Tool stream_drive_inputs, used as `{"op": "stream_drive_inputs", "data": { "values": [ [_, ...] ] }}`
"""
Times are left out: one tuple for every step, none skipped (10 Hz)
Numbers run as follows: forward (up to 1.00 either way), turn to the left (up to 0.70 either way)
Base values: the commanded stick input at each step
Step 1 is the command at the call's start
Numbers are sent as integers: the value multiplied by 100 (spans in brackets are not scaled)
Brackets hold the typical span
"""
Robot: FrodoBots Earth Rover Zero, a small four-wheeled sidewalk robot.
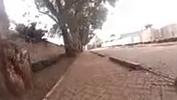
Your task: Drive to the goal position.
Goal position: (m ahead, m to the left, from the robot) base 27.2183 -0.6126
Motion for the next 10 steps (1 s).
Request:
{"op": "stream_drive_inputs", "data": {
  "values": [
    [70, 0],
    [70, 0],
    [70, 0],
    [70, 0],
    [70, 0],
    [70, 0],
    [70, 0],
    [70, 0],
    [70, 0],
    [70, 0]
  ]
}}
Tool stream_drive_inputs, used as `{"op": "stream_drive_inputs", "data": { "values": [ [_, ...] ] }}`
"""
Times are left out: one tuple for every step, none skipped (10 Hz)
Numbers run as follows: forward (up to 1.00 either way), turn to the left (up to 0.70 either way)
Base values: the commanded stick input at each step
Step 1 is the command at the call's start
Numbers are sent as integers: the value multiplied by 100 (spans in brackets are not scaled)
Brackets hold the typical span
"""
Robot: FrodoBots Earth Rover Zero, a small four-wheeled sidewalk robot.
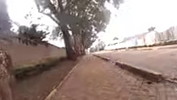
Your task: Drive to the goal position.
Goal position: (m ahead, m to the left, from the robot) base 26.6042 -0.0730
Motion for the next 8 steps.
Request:
{"op": "stream_drive_inputs", "data": {
  "values": [
    [70, 0],
    [70, 0],
    [70, 0],
    [70, 0],
    [70, 0],
    [70, 0],
    [70, 0],
    [70, 0]
  ]
}}
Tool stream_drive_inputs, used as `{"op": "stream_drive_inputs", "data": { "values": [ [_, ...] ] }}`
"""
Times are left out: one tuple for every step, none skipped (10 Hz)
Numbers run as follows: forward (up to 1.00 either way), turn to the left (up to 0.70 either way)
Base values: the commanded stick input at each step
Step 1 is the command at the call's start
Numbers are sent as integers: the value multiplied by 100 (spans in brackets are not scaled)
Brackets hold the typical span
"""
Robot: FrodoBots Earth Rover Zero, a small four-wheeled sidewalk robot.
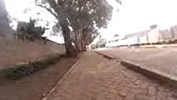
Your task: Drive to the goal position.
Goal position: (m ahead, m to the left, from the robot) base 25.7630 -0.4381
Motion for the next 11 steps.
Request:
{"op": "stream_drive_inputs", "data": {
  "values": [
    [70, 0],
    [70, 0],
    [70, 0],
    [70, 0],
    [70, 0],
    [70, 0],
    [70, 0],
    [70, 0],
    [70, 0],
    [70, 0],
    [70, 0]
  ]
}}
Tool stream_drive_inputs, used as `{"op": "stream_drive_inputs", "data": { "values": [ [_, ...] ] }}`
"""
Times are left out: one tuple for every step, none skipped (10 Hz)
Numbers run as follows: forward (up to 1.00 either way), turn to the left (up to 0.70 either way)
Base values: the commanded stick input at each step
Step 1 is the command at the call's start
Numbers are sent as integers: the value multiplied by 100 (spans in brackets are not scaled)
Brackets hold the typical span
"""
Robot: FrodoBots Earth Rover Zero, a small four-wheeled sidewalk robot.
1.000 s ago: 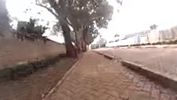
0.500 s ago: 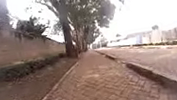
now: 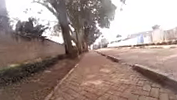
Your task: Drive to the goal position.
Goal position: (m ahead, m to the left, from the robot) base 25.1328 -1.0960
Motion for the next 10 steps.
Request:
{"op": "stream_drive_inputs", "data": {
  "values": [
    [70, 0],
    [70, 0],
    [70, 0],
    [70, 0],
    [70, -13],
    [70, -29],
    [70, -35],
    [70, -35],
    [70, -28],
    [70, -10]
  ]
}}
